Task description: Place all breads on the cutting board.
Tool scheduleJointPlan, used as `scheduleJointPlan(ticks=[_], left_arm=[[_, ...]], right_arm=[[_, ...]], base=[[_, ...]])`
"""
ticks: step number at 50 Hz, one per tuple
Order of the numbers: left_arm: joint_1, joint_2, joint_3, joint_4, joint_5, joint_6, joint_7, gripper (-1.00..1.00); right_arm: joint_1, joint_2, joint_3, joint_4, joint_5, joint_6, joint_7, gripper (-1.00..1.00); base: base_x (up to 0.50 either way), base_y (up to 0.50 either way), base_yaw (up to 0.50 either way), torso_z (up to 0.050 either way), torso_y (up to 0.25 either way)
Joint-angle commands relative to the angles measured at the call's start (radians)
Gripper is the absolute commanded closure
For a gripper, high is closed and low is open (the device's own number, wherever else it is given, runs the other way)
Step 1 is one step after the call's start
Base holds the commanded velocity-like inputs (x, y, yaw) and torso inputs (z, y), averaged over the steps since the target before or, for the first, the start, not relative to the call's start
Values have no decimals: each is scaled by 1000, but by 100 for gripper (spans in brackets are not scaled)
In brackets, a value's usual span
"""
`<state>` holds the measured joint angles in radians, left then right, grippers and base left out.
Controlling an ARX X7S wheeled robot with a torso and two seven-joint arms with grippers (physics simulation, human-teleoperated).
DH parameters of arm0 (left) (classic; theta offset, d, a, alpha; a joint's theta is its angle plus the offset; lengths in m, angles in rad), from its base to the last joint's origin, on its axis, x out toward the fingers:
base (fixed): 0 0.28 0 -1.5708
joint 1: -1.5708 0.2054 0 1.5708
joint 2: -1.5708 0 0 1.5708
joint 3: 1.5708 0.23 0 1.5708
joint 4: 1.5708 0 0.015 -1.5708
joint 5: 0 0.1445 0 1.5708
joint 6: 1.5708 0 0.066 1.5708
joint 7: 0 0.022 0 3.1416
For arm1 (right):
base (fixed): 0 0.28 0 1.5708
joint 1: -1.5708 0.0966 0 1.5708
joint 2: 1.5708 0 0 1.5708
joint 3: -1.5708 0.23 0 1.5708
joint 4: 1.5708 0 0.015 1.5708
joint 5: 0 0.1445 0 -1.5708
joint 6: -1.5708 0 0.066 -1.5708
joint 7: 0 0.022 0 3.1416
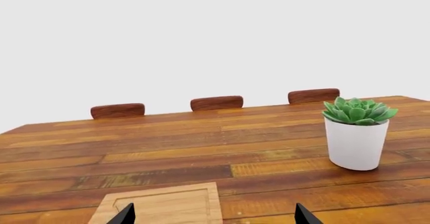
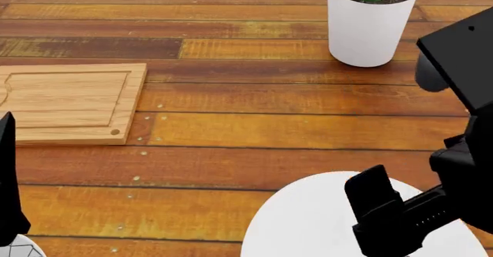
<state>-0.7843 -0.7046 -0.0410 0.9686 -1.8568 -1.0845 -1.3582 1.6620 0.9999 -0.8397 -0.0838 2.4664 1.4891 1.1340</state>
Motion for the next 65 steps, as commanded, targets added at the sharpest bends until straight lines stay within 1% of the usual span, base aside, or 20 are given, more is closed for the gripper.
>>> scheduleJointPlan(ticks=[1,8,10,16,21,37,41,44,55,65], left_arm=[[17,1,-7,3,13,3,11,-100],[15,1,7,-2,17,-1,4,-100],[12,9,26,-10,24,-12,7,-100],[22,8,23,-9,28,-10,13,-100],[29,6,18,-5,33,-7,19,-100],[21,-2,25,-8,29,0,9,-100],[49,14,23,-8,72,-13,37,-100],[48,13,25,-10,71,-13,38,-100],[55,22,36,-10,87,-17,46,-100],[45,13,40,-11,77,-10,35,-100]], right_arm=[[54,12,-179,50,115,32,8,-100],[38,21,-187,74,90,63,-31,-100],[39,31,-206,70,98,63,-37,-100],[45,32,-231,66,68,65,-59,-100],[-14,35,-186,59,1,54,-118,-100],[-122,54,-126,101,-167,38,-249,-100],[-176,40,-106,93,-241,24,-292,-100],[-206,39,-99,94,-277,16,-320,-100],[-245,29,-102,101,-343,-4,-365,-100],[-265,36,-115,88,-352,-13,-386,-100]], base=[[0,0,0,0,0],[0,0,0,0,0],[0,0,0,0,0],[0,0,0,0,0],[0,0,0,0,0],[0,0,0,0,0],[0,0,0,0,0],[0,0,0,0,0],[0,0,0,0,0],[0,0,0,0,0]])
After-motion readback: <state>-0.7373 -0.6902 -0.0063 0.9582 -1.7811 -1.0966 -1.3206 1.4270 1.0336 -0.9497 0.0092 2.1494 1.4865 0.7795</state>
